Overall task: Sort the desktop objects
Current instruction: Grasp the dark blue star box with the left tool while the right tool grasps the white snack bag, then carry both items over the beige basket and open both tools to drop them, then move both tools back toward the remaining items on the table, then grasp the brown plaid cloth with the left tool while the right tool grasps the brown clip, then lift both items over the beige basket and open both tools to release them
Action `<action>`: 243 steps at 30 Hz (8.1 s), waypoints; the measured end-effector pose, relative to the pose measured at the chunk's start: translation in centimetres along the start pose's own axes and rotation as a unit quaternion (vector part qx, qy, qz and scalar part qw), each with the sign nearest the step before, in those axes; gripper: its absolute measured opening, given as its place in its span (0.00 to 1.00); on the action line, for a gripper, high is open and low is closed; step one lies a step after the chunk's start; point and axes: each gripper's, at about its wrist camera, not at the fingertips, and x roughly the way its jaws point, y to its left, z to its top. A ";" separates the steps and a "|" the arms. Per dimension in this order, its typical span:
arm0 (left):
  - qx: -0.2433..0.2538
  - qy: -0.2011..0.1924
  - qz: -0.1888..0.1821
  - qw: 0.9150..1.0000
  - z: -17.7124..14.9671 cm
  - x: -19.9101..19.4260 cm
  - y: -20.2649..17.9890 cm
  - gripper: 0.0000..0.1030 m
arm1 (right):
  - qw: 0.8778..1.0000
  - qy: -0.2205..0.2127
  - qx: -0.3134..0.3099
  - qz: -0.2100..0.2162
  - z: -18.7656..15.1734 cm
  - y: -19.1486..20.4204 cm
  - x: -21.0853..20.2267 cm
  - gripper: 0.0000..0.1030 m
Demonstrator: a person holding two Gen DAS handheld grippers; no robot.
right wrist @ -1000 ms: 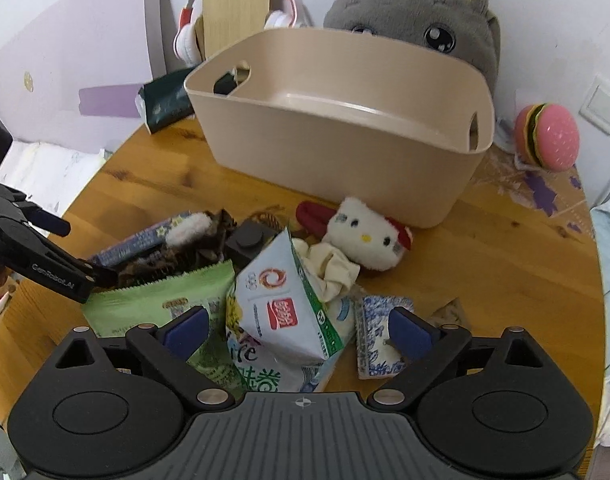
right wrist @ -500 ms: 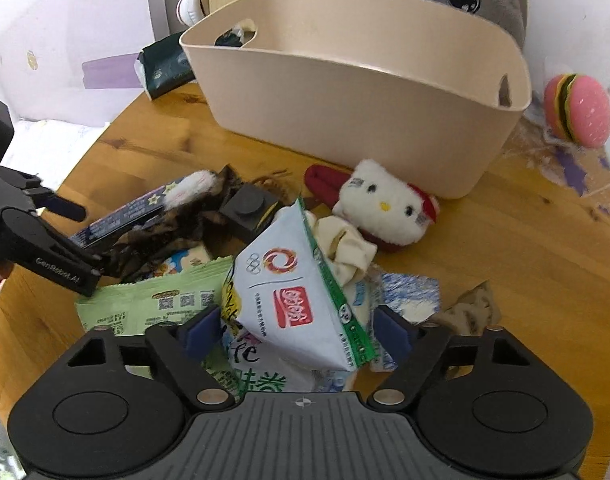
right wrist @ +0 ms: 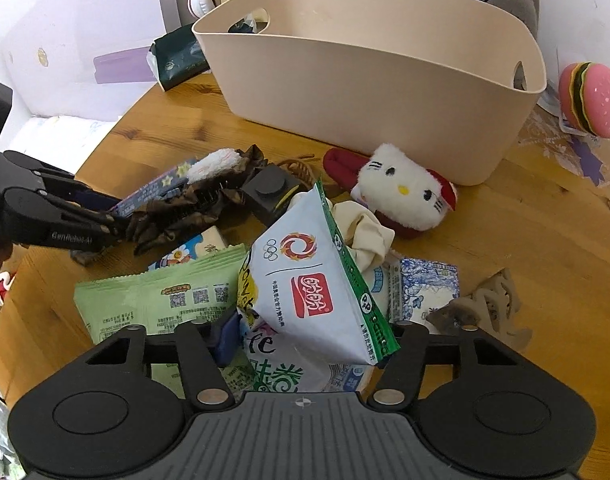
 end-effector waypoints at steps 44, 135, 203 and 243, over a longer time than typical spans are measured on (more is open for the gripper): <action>-0.064 -0.166 -0.037 0.983 13.3 -11.7 0.2 0.23 | 0.985 -0.162 0.025 -0.046 8.1 -4.7 -10.0 0.49; 0.003 -0.074 -0.042 0.996 6.7 -5.9 -3.5 0.79 | 0.983 -0.065 0.076 -0.157 1.3 -7.9 -5.6 1.00; 0.024 -0.023 -0.008 0.999 6.4 2.0 -5.9 0.50 | 0.932 -0.011 0.326 -0.161 1.1 -11.8 1.5 0.49; -0.080 -0.156 -0.055 0.983 8.4 -9.3 -2.4 0.28 | 0.943 -0.143 0.295 -0.048 3.5 -8.6 -8.7 0.49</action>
